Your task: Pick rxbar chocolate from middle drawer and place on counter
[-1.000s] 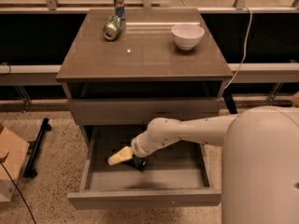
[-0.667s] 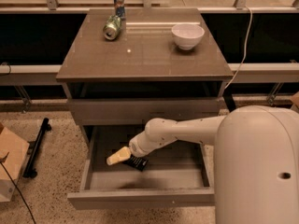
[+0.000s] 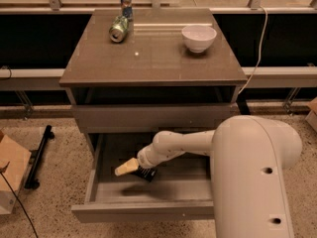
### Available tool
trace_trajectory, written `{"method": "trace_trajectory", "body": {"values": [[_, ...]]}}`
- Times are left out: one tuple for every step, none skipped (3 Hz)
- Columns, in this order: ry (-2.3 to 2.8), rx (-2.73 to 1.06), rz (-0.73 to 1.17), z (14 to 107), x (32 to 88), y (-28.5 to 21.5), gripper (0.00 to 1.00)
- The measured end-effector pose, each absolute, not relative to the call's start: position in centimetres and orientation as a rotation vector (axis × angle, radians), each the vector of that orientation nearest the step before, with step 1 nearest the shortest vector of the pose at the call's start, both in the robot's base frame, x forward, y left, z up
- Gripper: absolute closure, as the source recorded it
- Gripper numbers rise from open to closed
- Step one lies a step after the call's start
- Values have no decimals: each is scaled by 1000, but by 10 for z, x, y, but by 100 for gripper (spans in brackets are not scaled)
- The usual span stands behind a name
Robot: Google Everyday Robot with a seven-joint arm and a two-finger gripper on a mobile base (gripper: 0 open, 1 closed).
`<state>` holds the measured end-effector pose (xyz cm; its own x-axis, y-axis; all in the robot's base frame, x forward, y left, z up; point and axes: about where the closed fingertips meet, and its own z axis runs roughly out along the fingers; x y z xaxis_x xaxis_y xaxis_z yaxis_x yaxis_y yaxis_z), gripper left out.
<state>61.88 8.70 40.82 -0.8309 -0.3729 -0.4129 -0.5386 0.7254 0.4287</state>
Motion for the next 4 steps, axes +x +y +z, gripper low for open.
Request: {"method": "trace_trajectory", "body": {"values": [[2653, -675, 782, 383, 624, 84, 0], [2680, -650, 745, 368, 628, 79, 0], [2680, -650, 745, 370, 628, 79, 0], [2680, -650, 745, 370, 628, 79, 25]]}}
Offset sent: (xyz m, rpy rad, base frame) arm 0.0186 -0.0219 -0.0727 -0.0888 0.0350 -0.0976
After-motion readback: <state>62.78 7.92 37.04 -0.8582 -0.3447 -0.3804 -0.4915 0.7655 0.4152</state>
